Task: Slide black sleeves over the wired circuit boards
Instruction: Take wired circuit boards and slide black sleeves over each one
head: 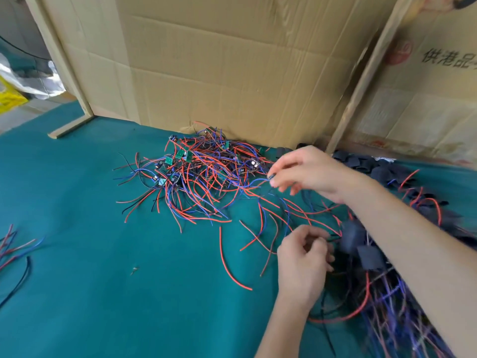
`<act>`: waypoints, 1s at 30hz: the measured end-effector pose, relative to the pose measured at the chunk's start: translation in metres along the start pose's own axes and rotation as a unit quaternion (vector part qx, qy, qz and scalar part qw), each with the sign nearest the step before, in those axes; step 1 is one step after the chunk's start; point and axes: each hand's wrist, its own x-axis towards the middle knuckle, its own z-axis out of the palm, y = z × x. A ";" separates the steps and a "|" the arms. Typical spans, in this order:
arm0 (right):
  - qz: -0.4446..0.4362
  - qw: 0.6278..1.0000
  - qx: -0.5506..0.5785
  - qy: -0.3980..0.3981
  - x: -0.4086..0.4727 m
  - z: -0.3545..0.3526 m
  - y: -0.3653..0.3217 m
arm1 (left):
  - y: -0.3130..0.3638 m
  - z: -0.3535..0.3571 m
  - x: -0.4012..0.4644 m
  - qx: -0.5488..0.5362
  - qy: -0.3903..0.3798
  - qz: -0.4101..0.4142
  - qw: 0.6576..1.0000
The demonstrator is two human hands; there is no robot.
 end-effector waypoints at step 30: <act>0.114 0.947 -0.285 0.093 0.087 -0.061 0.061 | 0.000 0.002 0.001 -0.037 0.030 0.048 0.998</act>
